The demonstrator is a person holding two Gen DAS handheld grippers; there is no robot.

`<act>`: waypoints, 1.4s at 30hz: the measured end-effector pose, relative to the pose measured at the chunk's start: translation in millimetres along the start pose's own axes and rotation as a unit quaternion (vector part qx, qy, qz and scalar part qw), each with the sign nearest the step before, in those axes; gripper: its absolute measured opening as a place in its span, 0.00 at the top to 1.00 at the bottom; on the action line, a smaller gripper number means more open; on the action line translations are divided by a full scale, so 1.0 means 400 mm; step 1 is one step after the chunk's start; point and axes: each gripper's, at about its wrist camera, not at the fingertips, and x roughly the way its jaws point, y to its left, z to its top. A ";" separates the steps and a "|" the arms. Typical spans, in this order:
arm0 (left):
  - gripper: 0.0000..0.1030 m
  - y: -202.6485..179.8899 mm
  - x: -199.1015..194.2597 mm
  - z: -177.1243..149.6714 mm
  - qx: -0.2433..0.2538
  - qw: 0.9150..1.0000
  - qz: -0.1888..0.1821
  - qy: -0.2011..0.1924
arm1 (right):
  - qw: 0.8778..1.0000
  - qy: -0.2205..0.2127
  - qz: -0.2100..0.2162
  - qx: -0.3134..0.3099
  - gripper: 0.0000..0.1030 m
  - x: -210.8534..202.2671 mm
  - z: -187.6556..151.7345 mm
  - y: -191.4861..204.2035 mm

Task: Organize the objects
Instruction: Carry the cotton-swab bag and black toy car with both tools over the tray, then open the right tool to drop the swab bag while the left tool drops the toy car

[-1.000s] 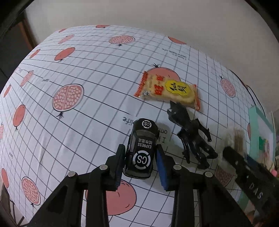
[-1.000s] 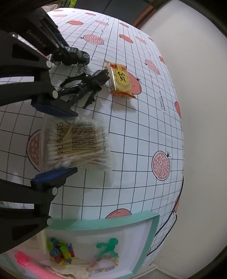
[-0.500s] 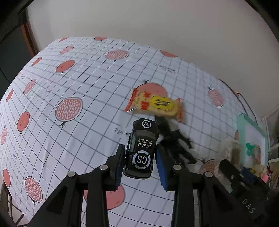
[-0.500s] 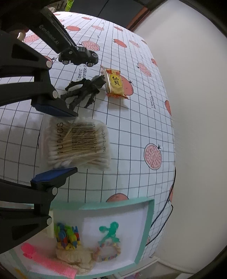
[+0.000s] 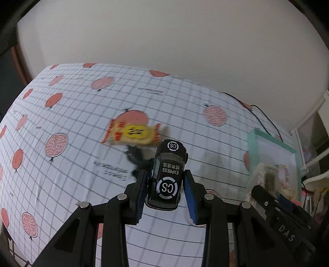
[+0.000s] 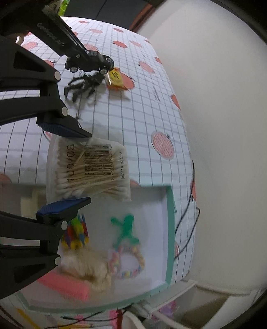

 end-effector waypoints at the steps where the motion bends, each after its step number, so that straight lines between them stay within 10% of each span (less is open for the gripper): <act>1: 0.65 -0.015 -0.002 -0.001 0.006 1.000 -0.003 -0.002 | 1.000 -0.002 -0.001 0.005 0.45 -0.004 0.003 -0.015; 22: 0.65 -0.307 0.001 -0.013 0.101 0.992 -0.079 -0.022 | 0.993 -0.057 -0.036 0.093 0.45 -0.078 0.047 -0.327; 42: 0.65 -0.466 0.089 -0.039 0.162 0.978 -0.126 -0.025 | 0.989 -0.089 -0.074 0.094 0.45 -0.041 0.060 -0.396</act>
